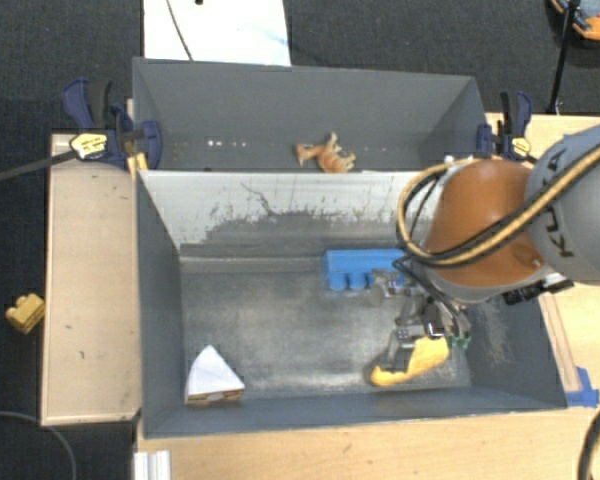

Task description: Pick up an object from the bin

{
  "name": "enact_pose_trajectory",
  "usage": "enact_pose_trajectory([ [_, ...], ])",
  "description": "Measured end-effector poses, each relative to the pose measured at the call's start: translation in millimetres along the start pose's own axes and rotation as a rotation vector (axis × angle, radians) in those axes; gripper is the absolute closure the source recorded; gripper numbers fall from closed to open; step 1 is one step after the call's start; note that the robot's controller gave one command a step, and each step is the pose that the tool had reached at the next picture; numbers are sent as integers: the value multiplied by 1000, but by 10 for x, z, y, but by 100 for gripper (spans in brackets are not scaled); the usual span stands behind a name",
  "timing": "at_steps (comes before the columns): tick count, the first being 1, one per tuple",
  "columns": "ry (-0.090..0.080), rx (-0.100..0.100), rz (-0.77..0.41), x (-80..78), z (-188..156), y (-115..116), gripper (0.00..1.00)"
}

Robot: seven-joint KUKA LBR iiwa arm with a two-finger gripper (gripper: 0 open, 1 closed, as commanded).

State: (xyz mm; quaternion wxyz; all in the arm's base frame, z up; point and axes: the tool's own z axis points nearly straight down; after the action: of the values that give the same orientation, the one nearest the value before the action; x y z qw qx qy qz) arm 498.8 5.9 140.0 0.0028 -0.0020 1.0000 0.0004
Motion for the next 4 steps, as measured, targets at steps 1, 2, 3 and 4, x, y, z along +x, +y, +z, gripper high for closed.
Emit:
enact_pose_trajectory([
  [1, 4, 1, -86, 11, 201, -320, 0],
  [2, 4, 0, -64, 7, 380, -448, 0],
  [3, 6, 0, -99, 133, 666, -587, 0],
  [4, 0, 0, -85, 162, 723, -645, 0],
])
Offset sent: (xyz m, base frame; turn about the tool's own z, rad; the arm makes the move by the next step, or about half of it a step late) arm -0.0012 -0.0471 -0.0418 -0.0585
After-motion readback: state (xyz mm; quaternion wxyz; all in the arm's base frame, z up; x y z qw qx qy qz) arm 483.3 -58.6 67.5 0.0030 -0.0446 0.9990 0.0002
